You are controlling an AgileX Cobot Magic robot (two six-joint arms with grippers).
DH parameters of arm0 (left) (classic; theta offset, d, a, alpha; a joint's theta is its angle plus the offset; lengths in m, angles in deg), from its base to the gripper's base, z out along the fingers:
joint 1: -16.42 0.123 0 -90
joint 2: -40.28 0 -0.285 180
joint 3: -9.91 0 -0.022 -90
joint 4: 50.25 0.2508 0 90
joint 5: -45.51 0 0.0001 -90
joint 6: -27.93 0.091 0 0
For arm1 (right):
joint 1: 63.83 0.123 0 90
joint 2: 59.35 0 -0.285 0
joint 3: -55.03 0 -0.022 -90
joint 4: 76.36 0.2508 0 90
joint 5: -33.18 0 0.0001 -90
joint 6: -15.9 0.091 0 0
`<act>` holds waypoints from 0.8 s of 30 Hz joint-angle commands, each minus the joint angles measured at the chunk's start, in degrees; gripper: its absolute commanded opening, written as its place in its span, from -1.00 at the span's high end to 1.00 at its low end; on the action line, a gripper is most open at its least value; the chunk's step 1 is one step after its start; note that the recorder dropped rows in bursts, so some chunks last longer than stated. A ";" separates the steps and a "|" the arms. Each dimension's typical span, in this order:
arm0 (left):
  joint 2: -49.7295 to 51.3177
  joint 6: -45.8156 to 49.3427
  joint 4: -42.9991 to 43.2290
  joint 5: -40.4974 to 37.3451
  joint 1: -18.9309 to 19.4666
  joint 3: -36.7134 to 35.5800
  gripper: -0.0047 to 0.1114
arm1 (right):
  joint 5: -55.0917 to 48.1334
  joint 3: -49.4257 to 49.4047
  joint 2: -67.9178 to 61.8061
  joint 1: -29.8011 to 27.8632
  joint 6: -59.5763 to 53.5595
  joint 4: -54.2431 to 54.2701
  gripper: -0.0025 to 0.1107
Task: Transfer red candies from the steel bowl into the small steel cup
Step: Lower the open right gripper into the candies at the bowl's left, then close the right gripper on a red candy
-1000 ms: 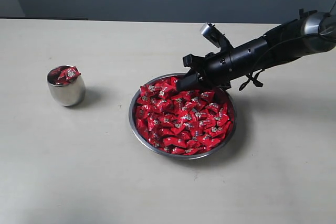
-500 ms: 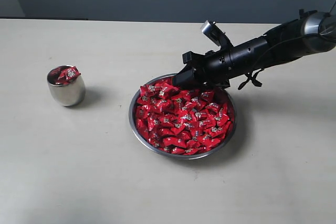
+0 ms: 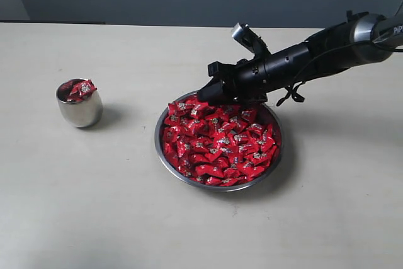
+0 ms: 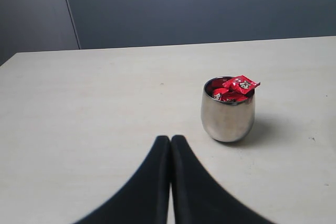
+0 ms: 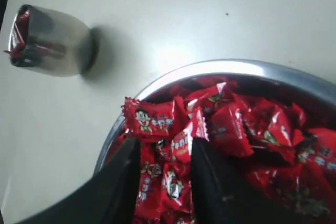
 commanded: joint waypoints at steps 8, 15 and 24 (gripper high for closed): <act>-0.26 -0.06 -0.13 0.09 0.03 -0.22 0.91 | 2.71 0.99 -0.87 -0.09 2.23 -3.80 0.38; -0.26 -0.06 -0.13 0.09 0.03 -0.22 0.91 | 1.52 0.99 -2.15 -0.09 2.23 -1.83 0.38; -0.26 -0.06 -0.13 0.09 0.03 -0.22 0.91 | 1.13 1.08 -2.15 -0.09 2.23 -1.22 0.38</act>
